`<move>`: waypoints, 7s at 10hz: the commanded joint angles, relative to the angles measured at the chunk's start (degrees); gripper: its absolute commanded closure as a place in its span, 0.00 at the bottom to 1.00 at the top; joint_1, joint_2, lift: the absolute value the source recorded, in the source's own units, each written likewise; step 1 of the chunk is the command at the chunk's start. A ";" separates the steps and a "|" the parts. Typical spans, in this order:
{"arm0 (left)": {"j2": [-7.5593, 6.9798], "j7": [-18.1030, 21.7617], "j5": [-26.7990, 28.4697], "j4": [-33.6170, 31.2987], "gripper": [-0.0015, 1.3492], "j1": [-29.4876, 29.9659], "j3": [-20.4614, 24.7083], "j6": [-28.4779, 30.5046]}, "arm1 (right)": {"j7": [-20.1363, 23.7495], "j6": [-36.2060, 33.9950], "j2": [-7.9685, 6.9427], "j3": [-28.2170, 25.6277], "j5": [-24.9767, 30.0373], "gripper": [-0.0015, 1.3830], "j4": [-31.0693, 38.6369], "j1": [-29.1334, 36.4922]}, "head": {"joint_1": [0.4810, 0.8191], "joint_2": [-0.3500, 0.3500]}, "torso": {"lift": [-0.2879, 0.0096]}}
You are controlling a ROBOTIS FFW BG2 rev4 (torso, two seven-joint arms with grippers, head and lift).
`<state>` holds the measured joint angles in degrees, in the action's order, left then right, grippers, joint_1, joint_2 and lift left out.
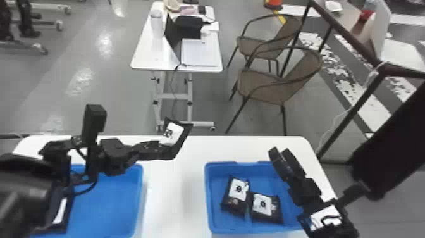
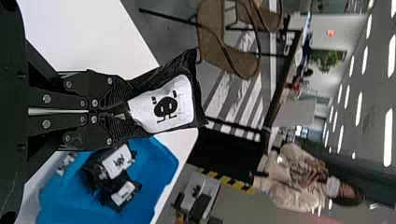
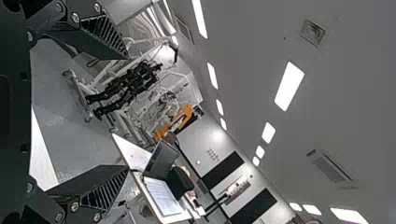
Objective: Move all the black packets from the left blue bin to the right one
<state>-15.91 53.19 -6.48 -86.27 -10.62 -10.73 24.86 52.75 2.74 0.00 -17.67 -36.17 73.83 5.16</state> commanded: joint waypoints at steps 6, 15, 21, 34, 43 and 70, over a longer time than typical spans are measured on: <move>11.07 8.95 7.88 20.52 0.86 -15.13 -10.37 -7.81 | 1.21 -3.44 -0.05 9.32 1.72 0.14 2.72 -4.01 | 0.63 0.20 | 0.97; 13.27 9.92 3.66 22.81 0.85 -15.57 -12.83 -8.78 | -4.06 -0.28 -0.05 11.96 2.16 0.92 0.97 -4.63 | 0.63 0.17 | 0.97; 5.45 3.06 1.47 5.14 0.07 1.48 5.72 5.37 | -4.50 1.48 -0.05 4.05 1.37 0.92 -8.00 -4.72 | 0.63 0.20 | 0.97; 10.20 -15.66 26.25 -10.94 0.10 16.60 29.18 28.14 | -6.17 1.04 -0.05 -2.89 1.45 0.12 0.35 2.75 | 0.63 0.61 | 0.97; 7.38 -31.04 23.44 3.82 0.10 10.27 21.98 25.15 | -4.33 0.25 -0.05 -2.89 -0.66 0.12 -1.14 2.66 | 0.63 0.65 | 0.97; 0.18 -28.23 15.00 18.68 0.11 0.87 15.65 19.88 | -0.81 -1.24 -0.05 -2.45 -3.38 0.12 -3.87 1.52 | 0.63 0.67 | 0.97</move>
<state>-15.66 24.96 8.10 -68.39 -9.64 4.96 45.46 51.93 1.49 0.00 -20.12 -39.48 69.98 6.74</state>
